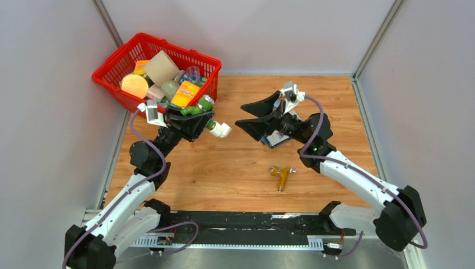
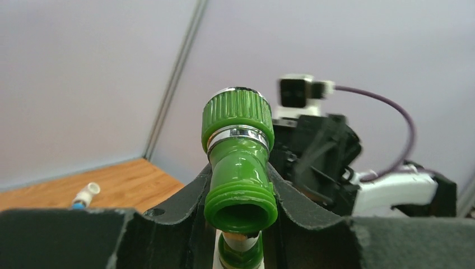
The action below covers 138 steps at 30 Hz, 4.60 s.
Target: Install the water faucets
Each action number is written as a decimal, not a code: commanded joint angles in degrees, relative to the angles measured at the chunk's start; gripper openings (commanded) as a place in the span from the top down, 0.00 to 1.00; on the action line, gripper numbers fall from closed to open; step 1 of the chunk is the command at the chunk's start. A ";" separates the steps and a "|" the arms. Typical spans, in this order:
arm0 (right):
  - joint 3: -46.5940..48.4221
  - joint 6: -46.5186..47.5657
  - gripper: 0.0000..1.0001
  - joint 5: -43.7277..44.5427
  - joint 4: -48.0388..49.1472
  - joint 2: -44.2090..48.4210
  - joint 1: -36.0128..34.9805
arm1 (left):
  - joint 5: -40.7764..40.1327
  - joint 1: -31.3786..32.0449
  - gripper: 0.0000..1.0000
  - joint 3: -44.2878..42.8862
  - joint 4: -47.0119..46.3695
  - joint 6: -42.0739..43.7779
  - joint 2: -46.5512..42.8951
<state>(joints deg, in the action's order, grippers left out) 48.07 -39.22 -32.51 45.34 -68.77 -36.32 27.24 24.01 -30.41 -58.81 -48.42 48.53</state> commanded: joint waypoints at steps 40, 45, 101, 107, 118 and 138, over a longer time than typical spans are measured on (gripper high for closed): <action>-6.68 122.45 0.39 52.11 41.22 -22.80 -37.86 | -11.34 -0.02 1.00 -17.75 49.75 -21.19 -1.69; -5.10 119.92 0.58 52.46 41.93 -23.08 -37.78 | -10.11 -0.02 1.00 -17.40 48.35 -21.36 -1.86; -3.69 -17.73 1.00 0.96 14.08 -1.98 6.52 | -0.45 3.59 0.40 -1.21 34.95 11.32 -13.55; -3.78 -14.57 1.00 -0.71 10.38 0.21 7.92 | 0.00 2.01 0.38 -14.13 54.99 18.97 -12.68; -4.13 -13.77 1.00 -1.76 9.67 2.41 9.24 | 0.62 0.25 0.31 -20.92 63.21 19.95 -7.22; -4.39 -14.83 1.00 -5.28 11.78 3.82 9.42 | 15.02 -4.06 0.00 -23.02 51.17 9.94 0.77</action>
<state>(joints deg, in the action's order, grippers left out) 42.09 -52.95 -36.84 52.77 -67.09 -27.18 35.90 20.43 -53.45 1.21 -33.45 49.01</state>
